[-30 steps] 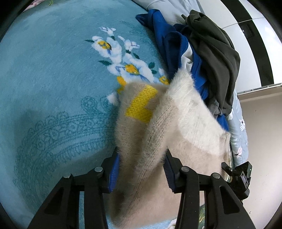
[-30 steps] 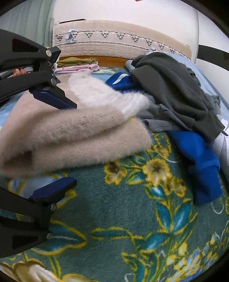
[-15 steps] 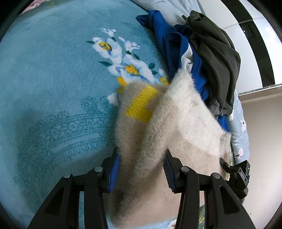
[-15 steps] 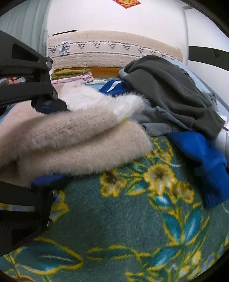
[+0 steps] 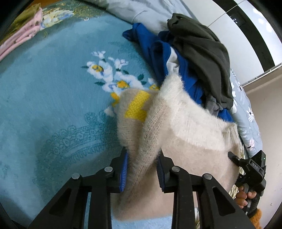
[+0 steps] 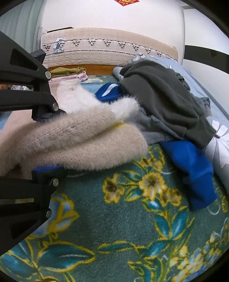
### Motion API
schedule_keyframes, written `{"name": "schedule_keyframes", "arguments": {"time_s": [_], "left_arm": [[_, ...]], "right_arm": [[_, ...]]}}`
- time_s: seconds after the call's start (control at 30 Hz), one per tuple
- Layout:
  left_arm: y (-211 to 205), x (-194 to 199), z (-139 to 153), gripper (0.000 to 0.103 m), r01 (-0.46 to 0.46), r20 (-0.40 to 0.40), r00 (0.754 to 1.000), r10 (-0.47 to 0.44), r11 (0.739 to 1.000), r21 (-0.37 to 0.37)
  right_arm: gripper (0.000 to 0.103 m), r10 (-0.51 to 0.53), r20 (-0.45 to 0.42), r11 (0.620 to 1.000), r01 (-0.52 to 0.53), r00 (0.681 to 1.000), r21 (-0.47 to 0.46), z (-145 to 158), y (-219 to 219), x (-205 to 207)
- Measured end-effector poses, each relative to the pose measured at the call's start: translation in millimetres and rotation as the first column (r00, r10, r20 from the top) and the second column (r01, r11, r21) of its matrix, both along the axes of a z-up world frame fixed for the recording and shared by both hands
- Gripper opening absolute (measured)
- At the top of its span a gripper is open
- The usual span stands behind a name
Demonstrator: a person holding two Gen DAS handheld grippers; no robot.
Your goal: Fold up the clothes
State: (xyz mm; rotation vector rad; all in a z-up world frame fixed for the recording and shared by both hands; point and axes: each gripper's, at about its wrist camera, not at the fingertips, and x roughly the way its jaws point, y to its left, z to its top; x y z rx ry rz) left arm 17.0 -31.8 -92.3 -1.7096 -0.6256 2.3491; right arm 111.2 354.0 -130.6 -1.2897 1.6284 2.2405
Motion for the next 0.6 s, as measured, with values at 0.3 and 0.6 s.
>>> {"name": "schedule_keyframes", "arguments": {"time_s": [0.3, 0.6], "left_arm": [[-17.9, 47.2, 10.6, 0.012, -0.006, -0.045, 0.999, 0.008, 0.999, 0.047], [-28.3, 47.6, 1.1, 0.046, -0.046, 0.015, 0.999, 0.046, 0.997, 0.057]], "right_arm": [[0.036, 0.042, -0.017, 0.997, -0.041, 0.999, 0.06, 38.7, -16.5, -6.3], [0.036, 0.025, 0.055, 0.997, -0.029, 0.998, 0.066, 22.5, -2.2, 3.2]]}}
